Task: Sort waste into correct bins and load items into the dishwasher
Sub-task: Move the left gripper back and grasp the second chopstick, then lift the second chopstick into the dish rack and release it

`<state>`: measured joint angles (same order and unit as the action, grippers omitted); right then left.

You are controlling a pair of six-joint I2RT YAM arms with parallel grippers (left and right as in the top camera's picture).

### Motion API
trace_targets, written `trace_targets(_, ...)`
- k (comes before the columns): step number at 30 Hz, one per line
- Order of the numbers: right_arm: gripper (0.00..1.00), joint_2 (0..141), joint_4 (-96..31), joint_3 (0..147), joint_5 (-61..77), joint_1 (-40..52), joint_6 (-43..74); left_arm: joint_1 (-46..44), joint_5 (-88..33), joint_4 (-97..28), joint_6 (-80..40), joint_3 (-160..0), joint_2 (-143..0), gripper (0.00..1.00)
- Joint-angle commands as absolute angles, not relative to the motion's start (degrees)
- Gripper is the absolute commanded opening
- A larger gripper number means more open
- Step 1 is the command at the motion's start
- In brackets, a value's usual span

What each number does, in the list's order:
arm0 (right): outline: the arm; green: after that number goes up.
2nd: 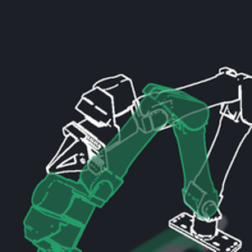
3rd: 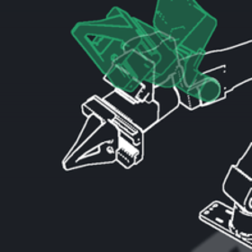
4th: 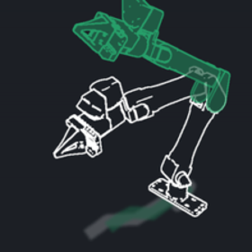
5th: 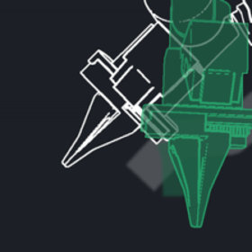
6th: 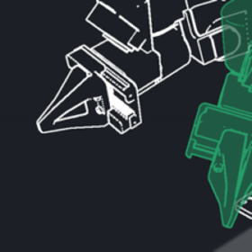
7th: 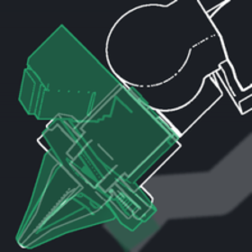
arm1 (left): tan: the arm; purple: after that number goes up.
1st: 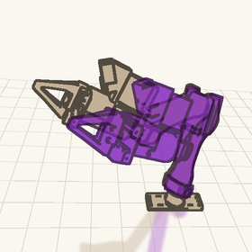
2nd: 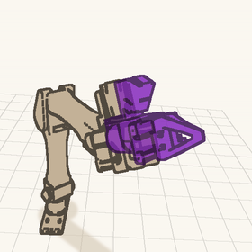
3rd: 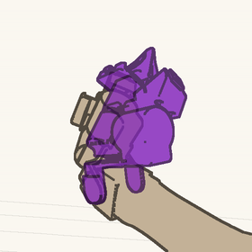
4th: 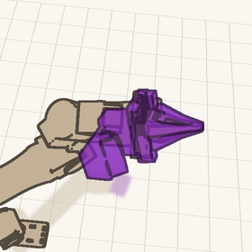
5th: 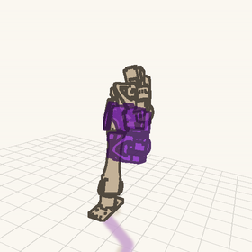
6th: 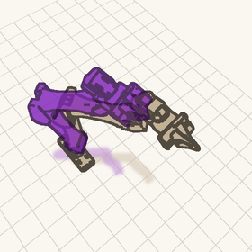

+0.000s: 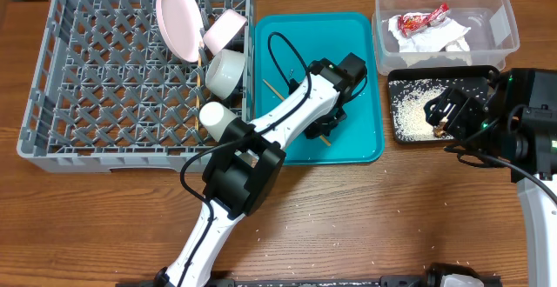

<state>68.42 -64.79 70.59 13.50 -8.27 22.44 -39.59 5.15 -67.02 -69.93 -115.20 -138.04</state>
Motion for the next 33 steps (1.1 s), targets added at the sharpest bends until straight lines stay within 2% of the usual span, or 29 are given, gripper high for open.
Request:
trace_targets(1, 1.0, 68.3, -64.7, 71.6, 13.1, -8.5, 22.2, -39.2, 4.4, -66.1, -65.5, -113.0, -139.4, 0.04)
trace_targets(6, 1.0, 68.3, -64.7, 71.6, 13.1, -8.5, 22.2, -38.6, 4.4, -66.5, -57.1, -115.0, -138.6, 0.04)
trace_targets(11, 1.0, 68.3, -64.7, 71.6, 13.1, -8.5, 22.2, -37.8, 5.9, -72.9, -52.4, -121.3, -135.3, 0.04)
trace_targets(20, 1.0, 68.3, -64.7, 71.6, 13.1, -8.5, 22.2, -36.4, 14.1, -82.7, -45.8, -127.0, -120.4, 0.04)
trace_targets(26, 1.0, 68.3, -64.7, 71.6, 13.1, -8.5, 22.2, -31.6, 22.3, -89.9, -35.6, -127.0, -111.6, 0.04)
trace_targets(33, 1.0, 68.3, -64.7, 71.6, 13.1, -8.5, 22.2, -22.0, 30.9, -90.9, -23.3, -123.4, -111.4, 0.04)
